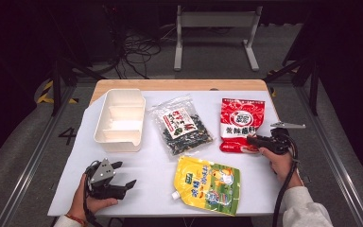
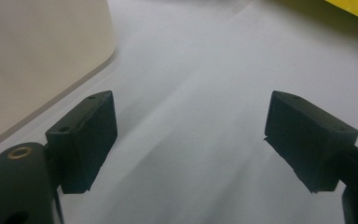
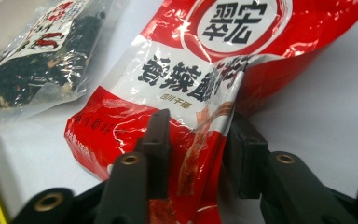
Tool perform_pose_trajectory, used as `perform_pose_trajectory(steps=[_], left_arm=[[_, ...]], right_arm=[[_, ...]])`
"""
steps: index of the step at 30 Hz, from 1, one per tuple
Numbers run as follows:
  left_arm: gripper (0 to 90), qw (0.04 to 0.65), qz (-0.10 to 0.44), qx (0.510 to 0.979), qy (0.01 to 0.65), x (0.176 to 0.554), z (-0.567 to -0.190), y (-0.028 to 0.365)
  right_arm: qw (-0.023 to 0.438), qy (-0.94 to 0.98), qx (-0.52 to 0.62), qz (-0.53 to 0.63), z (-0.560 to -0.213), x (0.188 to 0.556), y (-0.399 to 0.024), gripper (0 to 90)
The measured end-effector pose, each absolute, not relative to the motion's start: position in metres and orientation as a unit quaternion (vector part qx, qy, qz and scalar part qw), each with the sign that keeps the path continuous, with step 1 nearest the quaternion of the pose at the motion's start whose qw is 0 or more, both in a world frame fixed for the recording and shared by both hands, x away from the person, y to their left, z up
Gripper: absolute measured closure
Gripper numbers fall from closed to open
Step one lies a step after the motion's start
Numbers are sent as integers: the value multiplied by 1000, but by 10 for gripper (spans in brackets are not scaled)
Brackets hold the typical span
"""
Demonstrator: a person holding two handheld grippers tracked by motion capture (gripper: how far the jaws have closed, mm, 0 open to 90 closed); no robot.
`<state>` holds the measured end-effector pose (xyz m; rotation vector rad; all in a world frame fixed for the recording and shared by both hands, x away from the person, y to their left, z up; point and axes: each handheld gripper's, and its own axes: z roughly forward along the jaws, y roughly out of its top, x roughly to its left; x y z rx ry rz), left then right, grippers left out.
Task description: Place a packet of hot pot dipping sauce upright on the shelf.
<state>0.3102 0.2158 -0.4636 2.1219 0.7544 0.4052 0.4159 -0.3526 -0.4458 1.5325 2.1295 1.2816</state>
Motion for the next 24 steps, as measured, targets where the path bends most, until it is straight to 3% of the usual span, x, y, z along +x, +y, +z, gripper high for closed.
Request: perform_pose_trajectory(steps=[6, 15, 24], left_arm=[[178, 419, 159, 843, 298, 311, -462, 216], [182, 445, 141, 833, 297, 316, -451, 206], [185, 463, 127, 843, 243, 326, -431, 166]], right_arm=[[110, 727, 513, 444, -445, 412, -355, 768], [129, 722, 506, 453, -446, 406, -353, 800], [149, 717, 499, 463, -446, 397, -352, 825]])
